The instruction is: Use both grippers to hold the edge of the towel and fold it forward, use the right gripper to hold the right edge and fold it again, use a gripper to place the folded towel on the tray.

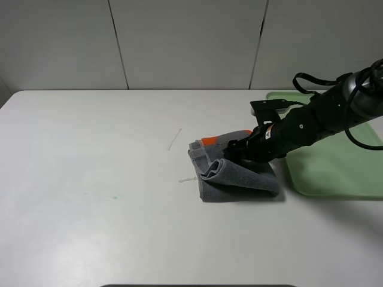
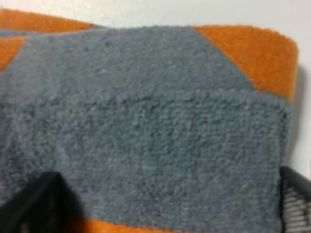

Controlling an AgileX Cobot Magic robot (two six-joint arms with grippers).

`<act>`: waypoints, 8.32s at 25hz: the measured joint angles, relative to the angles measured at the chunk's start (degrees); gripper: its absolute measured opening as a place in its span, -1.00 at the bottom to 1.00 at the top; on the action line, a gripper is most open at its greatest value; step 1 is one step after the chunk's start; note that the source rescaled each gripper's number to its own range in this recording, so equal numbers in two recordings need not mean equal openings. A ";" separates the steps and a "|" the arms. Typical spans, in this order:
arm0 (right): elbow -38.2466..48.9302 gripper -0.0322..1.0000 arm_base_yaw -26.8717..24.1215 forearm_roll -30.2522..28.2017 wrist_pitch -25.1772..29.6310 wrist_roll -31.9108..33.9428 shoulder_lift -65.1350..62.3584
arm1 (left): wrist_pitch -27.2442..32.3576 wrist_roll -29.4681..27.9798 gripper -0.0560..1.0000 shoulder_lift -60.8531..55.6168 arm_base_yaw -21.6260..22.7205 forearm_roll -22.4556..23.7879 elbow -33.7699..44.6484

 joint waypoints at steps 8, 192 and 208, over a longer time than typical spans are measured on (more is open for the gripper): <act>-0.23 -0.33 0.00 2.17 -1.87 3.26 0.53 | 0.00 0.00 1.00 0.00 0.00 0.00 0.00; 13.24 1.00 4.78 -14.84 59.25 -1.40 -88.83 | 0.00 0.00 1.00 0.00 0.00 0.00 0.00; 18.24 1.00 -3.08 -8.61 62.87 -3.69 -108.08 | 0.00 0.00 1.00 0.00 0.00 0.00 0.00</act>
